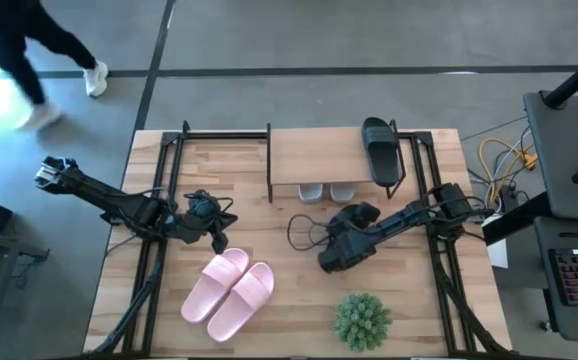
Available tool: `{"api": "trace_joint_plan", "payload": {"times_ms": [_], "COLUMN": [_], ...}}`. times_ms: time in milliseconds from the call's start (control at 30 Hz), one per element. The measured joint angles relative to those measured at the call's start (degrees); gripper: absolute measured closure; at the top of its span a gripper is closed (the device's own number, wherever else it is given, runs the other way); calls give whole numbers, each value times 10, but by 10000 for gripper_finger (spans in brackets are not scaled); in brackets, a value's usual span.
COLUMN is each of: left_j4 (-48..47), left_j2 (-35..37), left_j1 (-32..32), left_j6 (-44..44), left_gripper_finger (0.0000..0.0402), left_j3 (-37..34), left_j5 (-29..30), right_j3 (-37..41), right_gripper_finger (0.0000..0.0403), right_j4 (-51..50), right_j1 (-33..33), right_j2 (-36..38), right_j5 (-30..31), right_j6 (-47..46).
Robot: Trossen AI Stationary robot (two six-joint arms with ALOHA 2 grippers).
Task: Pick and place slides into the shelf
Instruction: Put the black slides on the shelf
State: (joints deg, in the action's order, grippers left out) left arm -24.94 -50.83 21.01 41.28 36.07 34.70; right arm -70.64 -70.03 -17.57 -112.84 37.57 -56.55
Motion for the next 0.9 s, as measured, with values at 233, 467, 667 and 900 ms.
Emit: {"api": "trace_joint_plan", "payload": {"times_ms": [233, 467, 667, 900], "left_j4": [0, 1, 1, 1], "left_j2": [1, 1, 0, 0], "left_j1": [0, 0, 0, 0], "left_j6": [0, 0, 0, -1], "left_gripper_finger": [402, 402, 402, 402], "left_j3": [0, 0, 0, 0], "left_j5": [0, 0, 0, 0], "right_j3": [-22, -42, -59, -77], "right_gripper_finger": [392, 393, 388, 386], "right_j4": [5, 10, 55, 98], "right_j1": [-12, -43, -85, -92], "right_j2": [45, 151, 257, 330], "right_j5": [1, -30, -33, 9], "right_j6": [2, -3, -3, -9]}}
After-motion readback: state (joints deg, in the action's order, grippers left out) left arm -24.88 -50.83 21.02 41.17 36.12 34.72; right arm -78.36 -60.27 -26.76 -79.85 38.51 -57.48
